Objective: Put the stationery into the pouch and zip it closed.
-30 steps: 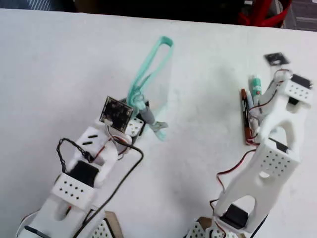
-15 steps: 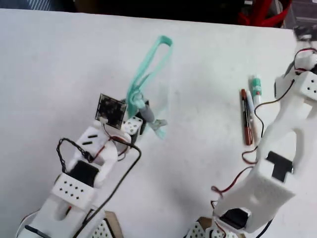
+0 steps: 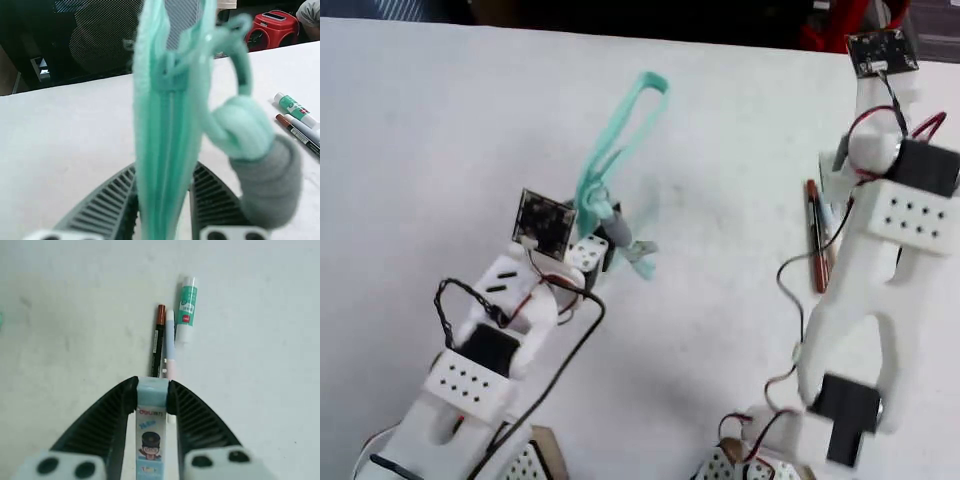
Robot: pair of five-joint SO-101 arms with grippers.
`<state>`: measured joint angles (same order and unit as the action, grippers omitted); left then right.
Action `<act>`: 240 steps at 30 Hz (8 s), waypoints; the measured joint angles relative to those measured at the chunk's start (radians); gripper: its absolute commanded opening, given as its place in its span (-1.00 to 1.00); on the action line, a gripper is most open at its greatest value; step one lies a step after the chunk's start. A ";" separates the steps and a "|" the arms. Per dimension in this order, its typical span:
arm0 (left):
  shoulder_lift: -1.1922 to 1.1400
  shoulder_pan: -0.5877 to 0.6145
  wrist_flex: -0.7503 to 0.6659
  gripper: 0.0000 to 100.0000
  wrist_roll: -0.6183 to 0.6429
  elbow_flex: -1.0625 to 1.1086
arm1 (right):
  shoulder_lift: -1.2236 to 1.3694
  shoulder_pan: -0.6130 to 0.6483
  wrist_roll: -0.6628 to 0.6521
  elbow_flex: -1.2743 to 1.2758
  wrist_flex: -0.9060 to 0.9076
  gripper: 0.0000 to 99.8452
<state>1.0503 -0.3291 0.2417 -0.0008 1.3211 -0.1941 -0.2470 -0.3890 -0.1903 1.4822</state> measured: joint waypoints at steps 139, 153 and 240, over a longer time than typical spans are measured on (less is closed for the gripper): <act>0.000 -0.002 0.000 -0.73 0.000 0.000 | 1.554 -0.094 0.034 -1.281 -0.164 -0.98; -0.002 -0.002 0.000 -0.73 0.000 0.000 | 1.461 -0.094 0.032 -1.427 0.107 -0.96; -0.002 0.000 0.000 -0.64 0.006 0.000 | -0.508 0.709 0.358 0.706 -1.019 -0.59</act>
<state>1.0487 -0.3291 0.2417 0.0054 1.3211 -0.7020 0.4618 -0.0315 0.5155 0.4634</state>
